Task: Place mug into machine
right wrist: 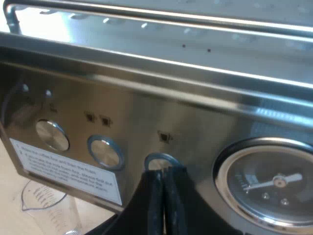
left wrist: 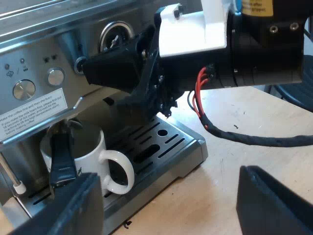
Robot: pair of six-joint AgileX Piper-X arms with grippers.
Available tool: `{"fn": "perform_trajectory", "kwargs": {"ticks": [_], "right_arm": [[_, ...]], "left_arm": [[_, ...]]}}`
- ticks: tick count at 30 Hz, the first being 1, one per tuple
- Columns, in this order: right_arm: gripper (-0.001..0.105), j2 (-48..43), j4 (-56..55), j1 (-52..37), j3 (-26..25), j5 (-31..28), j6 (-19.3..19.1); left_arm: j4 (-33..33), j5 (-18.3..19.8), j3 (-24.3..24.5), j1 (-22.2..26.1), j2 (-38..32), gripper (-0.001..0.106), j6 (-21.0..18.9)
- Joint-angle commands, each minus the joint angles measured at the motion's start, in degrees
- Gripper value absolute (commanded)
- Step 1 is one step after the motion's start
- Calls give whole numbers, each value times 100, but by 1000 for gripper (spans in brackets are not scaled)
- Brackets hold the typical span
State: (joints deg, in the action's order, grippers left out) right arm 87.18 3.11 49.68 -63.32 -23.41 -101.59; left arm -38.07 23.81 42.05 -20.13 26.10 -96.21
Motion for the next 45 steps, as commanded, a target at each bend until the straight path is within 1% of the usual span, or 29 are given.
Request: {"fn": "perform_trajectory", "kwargs": {"ticks": [1,4,5,7,10,15,17,21,25,28,30,31,32,33,35,36,37,38,39,40,41,42,43,44,45], "right_arm": [[0,158,141,-85,-70,34,-10],[0,158,140,-80,-70,91,2],[0,158,140,-80,-70,427,2],[0,158,140,-80,-70,545,2],[0,158,92,-80,-70,240,72],[0,158,94,-88,-70,65,72],[0,158,94,-88,-70,-114,72],[0,146,2,-64,-70,-116,72],[0,-63,-617,64,-70,-134,72],[0,-339,-1209,199,-70,-378,123],[2,-545,-1463,261,-70,-420,121],[7,-692,-1562,262,-70,-419,121],[15,-812,-1652,261,-70,-419,135],[20,-887,-1701,261,-70,-419,143],[46,-1167,-1887,261,-70,-419,146],[50,-1248,-1919,261,-70,-419,146],[64,-1406,-2061,261,-70,-403,146],[74,-1566,-2206,261,-70,-362,146],[80,-1646,-2336,261,-70,-319,146],[84,-1773,-2505,261,-70,-292,146],[88,-1910,-2687,250,-70,-291,146],[89,-1968,-2746,250,-70,-292,146],[89,-2063,-2885,250,-70,-292,146],[89,-2164,-2977,232,-70,-330,111],[89,-2210,-3008,222,-70,-342,89]], "left_arm": [[74,54,25,-11,-18,60,8],[74,54,25,-11,-18,60,8],[74,54,25,-11,-18,60,8],[74,54,25,-11,-18,60,8],[74,54,25,-11,-18,60,8],[74,54,25,-11,-18,60,8],[74,54,25,-11,-18,60,8],[74,54,25,-11,-18,60,8],[74,54,25,-11,-18,60,8],[74,54,25,-11,-18,60,8],[74,54,25,-11,-18,60,8],[74,54,25,-11,-18,60,-3],[74,54,39,-11,-18,60,-39],[50,54,52,-11,-18,60,-71],[-35,54,163,-11,-18,60,-154],[-62,54,190,-11,-18,60,-154],[-100,54,271,-11,-18,60,-153],[-112,43,345,-11,-18,61,-153],[-117,43,408,-11,-18,64,-153],[-114,30,487,-11,-18,68,-153],[-114,-14,572,-11,-18,76,-170],[-114,-57,611,-11,-18,79,-170],[-114,-175,675,-11,-18,85,-169],[-114,-320,716,-11,-18,89,-169],[-93,-369,719,-11,-18,89,-169]]}}
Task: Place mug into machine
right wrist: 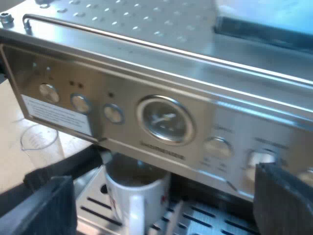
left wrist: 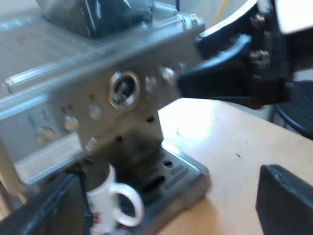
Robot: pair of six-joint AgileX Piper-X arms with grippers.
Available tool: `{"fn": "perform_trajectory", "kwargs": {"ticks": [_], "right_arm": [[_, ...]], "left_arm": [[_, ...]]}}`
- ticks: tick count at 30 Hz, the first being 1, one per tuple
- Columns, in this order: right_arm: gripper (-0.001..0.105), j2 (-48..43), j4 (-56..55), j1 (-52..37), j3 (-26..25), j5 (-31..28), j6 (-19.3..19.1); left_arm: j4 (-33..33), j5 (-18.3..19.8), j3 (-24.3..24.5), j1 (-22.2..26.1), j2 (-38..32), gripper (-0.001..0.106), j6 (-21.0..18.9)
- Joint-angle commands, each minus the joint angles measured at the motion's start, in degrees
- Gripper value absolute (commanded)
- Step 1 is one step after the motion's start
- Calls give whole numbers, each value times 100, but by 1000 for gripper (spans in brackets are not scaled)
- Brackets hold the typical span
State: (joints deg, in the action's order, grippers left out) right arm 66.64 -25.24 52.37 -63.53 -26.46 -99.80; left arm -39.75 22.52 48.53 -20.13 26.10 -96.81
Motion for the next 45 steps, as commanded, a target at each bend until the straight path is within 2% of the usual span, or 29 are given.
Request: {"fn": "perform_trajectory", "kwargs": {"ticks": [1,3,7,9,13,18,23,31,37,45], "right_arm": [[89,-243,-215,-109,-49,-25,-145],[89,-355,-297,-288,-49,-5,-157],[89,-574,-514,-944,-49,642,-122],[89,-698,-644,-1293,-49,759,-123],[89,-1032,-1005,-2155,-49,1023,-114],[89,-1491,-1502,-3139,-49,1492,-132],[89,-2077,-1977,-4176,30,1884,-390],[89,-3163,-2332,-5006,582,2294,-458],[89,-4193,-2774,-5018,1002,2285,-587],[89,-5418,-3441,-5018,1256,2285,-587]], "left_arm": [[121,-306,73,-11,-18,89,-109],[192,-306,73,19,-18,89,-109],[331,-306,73,101,-18,89,-146],[386,-306,73,231,-18,89,-230],[390,-294,73,777,-18,89,-235],[318,55,73,1544,-18,89,-235],[-250,91,227,2200,-47,89,-204],[-567,91,294,2234,-623,89,-190],[-1008,91,294,2234,-1275,89,-114],[-1770,91,294,2234,-2201,89,-114]]}}
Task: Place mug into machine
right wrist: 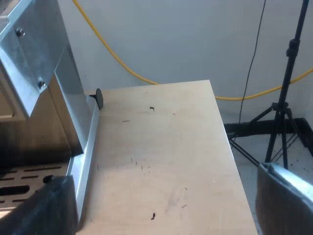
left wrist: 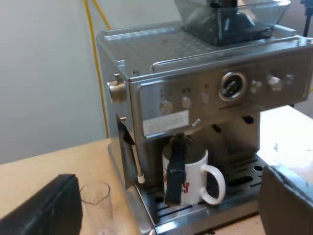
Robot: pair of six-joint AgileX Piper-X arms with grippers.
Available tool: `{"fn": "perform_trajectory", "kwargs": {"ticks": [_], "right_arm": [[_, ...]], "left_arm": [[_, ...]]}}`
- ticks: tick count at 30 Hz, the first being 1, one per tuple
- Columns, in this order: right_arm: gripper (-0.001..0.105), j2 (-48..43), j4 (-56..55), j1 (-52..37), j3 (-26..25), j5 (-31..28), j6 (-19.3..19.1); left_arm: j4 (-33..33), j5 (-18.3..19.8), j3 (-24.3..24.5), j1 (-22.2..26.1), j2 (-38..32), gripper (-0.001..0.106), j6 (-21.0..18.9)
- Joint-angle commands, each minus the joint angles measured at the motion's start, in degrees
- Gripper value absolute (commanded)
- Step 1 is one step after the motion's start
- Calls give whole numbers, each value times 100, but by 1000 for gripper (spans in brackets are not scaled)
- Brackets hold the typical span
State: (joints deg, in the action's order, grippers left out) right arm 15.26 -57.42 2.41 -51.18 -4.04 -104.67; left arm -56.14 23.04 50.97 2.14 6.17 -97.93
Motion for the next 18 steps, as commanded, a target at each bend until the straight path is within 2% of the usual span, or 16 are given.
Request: {"fn": "perform_trajectory", "kwargs": {"ticks": [1,11,16,18], "right_arm": [[89,-427,-363,-21,39,43,-100],[89,-1405,-1206,-21,81,43,-100],[89,-1868,-1520,-21,81,43,-100],[89,-1852,-1780,-21,42,-1,-88]], "left_arm": [[-244,39,50,7,-364,89,-1],[-1433,39,56,7,-1512,89,-1],[-2038,-11,102,7,-1505,89,50],[-2075,-9,102,7,-1505,89,47]]}}
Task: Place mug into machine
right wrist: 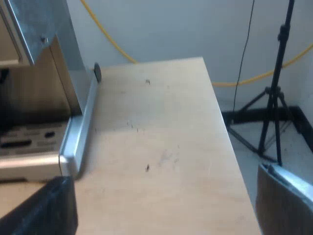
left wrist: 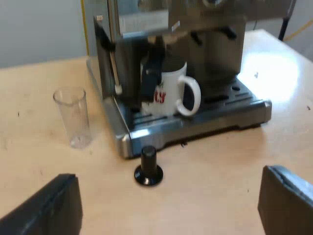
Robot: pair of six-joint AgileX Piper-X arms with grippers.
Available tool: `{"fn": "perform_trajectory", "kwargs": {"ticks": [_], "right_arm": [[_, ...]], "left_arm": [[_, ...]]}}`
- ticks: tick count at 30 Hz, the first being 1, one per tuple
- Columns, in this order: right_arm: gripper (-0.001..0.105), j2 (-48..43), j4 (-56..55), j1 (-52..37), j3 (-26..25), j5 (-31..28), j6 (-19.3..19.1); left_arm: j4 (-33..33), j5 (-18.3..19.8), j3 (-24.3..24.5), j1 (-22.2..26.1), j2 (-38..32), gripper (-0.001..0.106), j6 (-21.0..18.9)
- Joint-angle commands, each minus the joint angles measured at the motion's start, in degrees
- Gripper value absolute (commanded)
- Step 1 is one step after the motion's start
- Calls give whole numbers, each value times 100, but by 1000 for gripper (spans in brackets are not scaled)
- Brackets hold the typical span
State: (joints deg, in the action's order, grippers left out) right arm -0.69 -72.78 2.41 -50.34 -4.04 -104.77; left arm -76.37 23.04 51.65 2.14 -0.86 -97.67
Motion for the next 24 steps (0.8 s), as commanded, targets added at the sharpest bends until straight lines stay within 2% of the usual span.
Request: {"fn": "perform_trajectory", "kwargs": {"ticks": [1,6,12,15,20,24], "right_arm": [[89,-248,-366,-21,-13,32,-81],[89,-249,-304,-21,183,50,-81],[89,-239,334,-21,515,203,-44],[89,-236,692,-21,696,295,-44],[89,-225,1017,-21,1109,294,-44],[89,-228,1015,-21,1402,294,-44]], "left_arm": [[-50,-9,34,7,-803,89,21],[-50,-9,18,7,-803,89,21],[299,-280,-264,7,-803,89,21],[573,-501,-570,7,-803,89,21],[1103,-1091,-1295,7,-789,89,21],[1358,-1093,-1756,7,-789,89,21]]}}
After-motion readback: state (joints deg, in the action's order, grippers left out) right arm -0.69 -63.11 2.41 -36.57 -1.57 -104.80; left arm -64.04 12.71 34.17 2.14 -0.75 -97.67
